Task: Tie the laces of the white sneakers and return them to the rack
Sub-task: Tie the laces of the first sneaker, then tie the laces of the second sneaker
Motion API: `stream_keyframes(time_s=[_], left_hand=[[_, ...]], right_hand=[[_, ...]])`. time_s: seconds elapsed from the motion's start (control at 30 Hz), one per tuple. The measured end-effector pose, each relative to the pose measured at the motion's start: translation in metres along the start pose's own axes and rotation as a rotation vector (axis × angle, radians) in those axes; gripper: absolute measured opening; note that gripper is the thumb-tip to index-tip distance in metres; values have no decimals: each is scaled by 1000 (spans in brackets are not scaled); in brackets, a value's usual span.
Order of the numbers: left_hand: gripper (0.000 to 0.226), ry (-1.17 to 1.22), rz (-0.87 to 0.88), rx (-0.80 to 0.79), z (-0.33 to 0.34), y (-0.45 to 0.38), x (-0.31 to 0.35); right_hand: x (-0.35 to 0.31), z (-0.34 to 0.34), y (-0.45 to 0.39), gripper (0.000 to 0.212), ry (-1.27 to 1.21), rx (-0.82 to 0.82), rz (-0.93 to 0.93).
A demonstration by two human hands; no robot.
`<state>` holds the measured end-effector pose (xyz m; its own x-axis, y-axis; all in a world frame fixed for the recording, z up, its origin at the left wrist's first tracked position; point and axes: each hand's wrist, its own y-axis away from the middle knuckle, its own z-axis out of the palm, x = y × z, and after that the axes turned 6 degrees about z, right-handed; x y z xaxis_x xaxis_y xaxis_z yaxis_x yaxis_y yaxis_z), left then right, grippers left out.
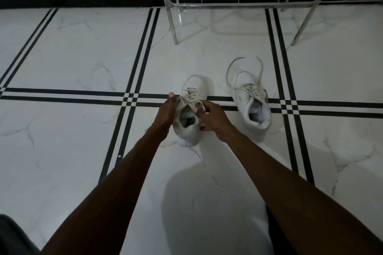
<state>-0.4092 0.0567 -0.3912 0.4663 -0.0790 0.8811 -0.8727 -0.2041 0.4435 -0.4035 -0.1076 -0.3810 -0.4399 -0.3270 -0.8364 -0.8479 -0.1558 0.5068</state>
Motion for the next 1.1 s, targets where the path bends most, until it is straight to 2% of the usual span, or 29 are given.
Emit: stream_keyframes(time_s=[0.07,0.13,0.2,0.23,0.33,0.4,0.47,0.53,0.6,0.67,0.73,0.8,0.93,1.1], left_hand=[[63,-26,20,-15,-4,-2,0],[58,-106,89,-3,-2,-2,0],[47,-272,201,111,4,-3,2],[43,-364,273,183,9,-4,5],[37,-560,539,317,31,-3,21],[29,-523,624,283,57,0,34],[28,-430,607,220,88,7,50],[34,-310,482,105,119,1,54],[55,-216,297,-58,144,-5,52],[67,-350,267,-123,162,-7,47],[60,-393,303,-114,174,-5,41],[57,-388,321,-51,178,-4,39],[54,-337,283,-39,177,1,35],[43,-294,319,-28,170,6,28]], right_hand=[[-2,2,-3,34,13,3,-11],[-4,-3,-6,47,2,-1,11],[-7,-14,-8,59,39,41,15],[-8,-22,-8,59,53,70,0],[-12,-55,-9,37,40,153,-43],[-14,-82,-6,23,-2,234,-87],[-11,-112,-5,16,11,385,-128],[-3,-143,-4,21,73,495,-122],[8,-164,-4,39,183,479,-86],[20,-176,-3,52,293,386,-45],[27,-177,-2,46,337,303,-44],[32,-174,-3,39,325,297,-57],[36,-169,-2,30,328,307,-60],[36,-163,2,39,251,250,3]])
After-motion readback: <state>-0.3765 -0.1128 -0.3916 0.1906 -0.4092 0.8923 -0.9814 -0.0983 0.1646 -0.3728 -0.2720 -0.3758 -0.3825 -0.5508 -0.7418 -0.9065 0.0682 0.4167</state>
